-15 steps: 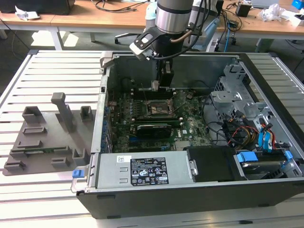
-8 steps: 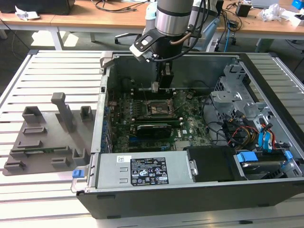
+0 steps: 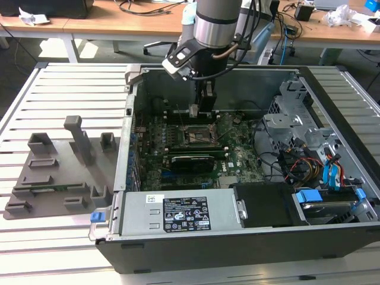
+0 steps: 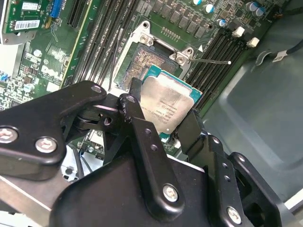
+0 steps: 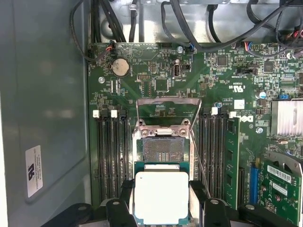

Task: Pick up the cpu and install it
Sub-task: 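Place the cpu into insertion slot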

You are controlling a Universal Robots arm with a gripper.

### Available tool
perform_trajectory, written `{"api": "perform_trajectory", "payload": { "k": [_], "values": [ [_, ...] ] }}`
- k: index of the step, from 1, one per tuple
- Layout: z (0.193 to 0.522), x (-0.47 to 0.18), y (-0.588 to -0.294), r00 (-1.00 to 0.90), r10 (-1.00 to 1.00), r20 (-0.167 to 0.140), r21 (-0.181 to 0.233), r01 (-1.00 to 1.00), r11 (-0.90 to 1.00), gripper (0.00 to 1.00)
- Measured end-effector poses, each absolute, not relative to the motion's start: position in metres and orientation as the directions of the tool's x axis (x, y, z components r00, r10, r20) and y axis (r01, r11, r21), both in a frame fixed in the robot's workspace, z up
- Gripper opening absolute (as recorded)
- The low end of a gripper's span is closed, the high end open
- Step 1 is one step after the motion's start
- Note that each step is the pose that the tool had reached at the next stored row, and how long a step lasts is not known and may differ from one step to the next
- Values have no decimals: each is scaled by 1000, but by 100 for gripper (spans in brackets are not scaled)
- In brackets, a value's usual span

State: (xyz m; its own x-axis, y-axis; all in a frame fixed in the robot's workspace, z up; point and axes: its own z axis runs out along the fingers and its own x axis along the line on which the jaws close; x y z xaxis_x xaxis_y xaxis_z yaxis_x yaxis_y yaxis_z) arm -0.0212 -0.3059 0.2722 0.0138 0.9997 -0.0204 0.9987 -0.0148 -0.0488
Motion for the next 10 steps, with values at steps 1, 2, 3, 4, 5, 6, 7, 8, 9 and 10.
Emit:
{"api": "perform_trajectory", "payload": {
  "k": [1, 2, 3, 4, 5, 6, 7, 8, 9, 10],
  "values": [
    [272, -21, -306, 14, 1000, -20, -49, 999, -15, 55],
    [271, -21, -306, 14, 1000, -20, -49, 999, -15, 55],
    [271, -21, -306, 14, 1000, -20, -49, 999, -15, 55],
    [270, -21, -306, 14, 1000, -20, -49, 999, -15, 55],
    [270, -21, -306, 14, 1000, -21, -49, 999, -15, 55],
    [269, -21, -306, 14, 1000, -21, -49, 999, -15, 55],
    [268, -21, -306, 14, 1000, -20, -49, 999, -15, 55],
    [267, -21, -306, 14, 1000, -21, -49, 999, -15, 55],
    [267, -21, -306, 14, 1000, -20, -49, 999, -15, 55],
    [266, -21, -306, 14, 1000, -20, -49, 999, -15, 55]
  ]
}}
